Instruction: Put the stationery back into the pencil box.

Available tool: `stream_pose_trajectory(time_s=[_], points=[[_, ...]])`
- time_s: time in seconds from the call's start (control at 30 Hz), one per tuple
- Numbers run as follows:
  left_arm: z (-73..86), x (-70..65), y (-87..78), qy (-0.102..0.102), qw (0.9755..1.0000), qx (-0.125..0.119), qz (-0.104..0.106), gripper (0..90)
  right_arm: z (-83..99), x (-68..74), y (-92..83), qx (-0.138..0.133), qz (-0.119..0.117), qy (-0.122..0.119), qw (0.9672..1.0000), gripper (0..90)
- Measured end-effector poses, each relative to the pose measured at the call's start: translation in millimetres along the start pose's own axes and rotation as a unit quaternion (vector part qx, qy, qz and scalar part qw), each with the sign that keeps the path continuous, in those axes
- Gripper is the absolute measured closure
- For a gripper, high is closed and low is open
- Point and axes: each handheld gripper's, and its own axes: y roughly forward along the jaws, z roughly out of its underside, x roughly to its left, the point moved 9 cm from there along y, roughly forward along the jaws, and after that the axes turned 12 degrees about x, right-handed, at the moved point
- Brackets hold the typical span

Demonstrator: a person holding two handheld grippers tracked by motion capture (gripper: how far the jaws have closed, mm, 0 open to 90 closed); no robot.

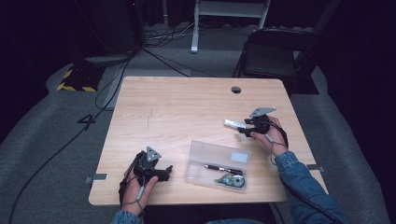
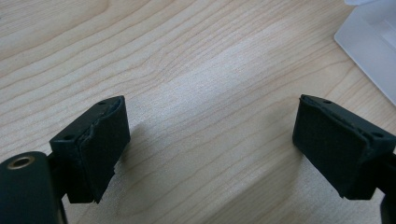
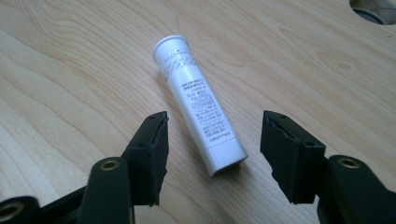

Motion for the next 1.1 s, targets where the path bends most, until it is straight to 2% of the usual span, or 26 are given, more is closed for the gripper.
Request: stream_pose_trajectory(time_s=[0.1, 0.37, 0.73, 0.93, 1.1], points=[[-0.1, 0.1, 0.1, 0.0, 1.0, 0.0, 0.0, 11.4, 1.0, 1.1, 4.3, 0.005, -0.001, -0.007, 1.0, 44.8], [-0.2, 0.3, 0.1, 0.0, 1.0, 0.0, 0.0, 11.2, 2.0, 4.2, 12.1, 0.006, -0.005, -0.007, 0.9999, 47.3], [-0.2, 0.3, 0.2, 0.001, 1.0, 0.0, 0.0, 11.2, 2.7, 12.8, 10.2, 0.009, -0.024, -0.01, 0.9996, 70.7], [-0.2, 0.2, 0.3, 0.0, 1.0, 0.001, 0.001, 11.0, 3.2, 14.1, 9.2, 0.011, -0.021, -0.017, 0.9996, 71.4], [-0.3, 0.2, 0.3, 0.0, 1.0, 0.001, 0.001, 10.9, 3.2, 14.3, 8.3, 0.013, -0.022, -0.013, 0.9996, 71.6]])
